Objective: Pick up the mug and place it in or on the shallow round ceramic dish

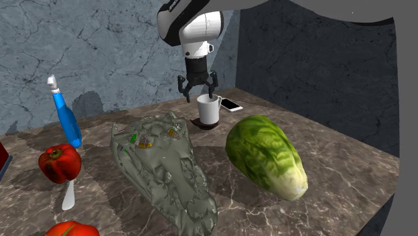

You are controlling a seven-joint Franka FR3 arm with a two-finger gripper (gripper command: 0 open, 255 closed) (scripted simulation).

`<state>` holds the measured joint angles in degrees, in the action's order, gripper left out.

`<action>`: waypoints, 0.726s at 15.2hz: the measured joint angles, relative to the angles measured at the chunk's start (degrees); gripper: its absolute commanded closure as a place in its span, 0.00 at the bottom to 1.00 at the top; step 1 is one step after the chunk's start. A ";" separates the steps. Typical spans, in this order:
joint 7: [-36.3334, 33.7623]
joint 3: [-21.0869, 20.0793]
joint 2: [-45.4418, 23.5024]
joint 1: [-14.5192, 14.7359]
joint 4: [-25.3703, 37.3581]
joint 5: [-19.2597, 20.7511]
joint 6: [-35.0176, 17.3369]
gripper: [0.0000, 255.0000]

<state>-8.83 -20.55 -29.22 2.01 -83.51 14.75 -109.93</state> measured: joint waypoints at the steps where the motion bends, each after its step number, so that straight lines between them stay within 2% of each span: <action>1: 0.00 0.00 0.00 0.00 0.00 0.00 0.00 0.00; 6: 0.63 -0.37 0.95 0.52 5.18 -0.60 5.95 0.00; 11: 0.63 -0.43 1.12 0.60 5.59 -0.68 6.59 0.00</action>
<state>-8.20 -20.98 -28.10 2.60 -77.92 14.07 -103.35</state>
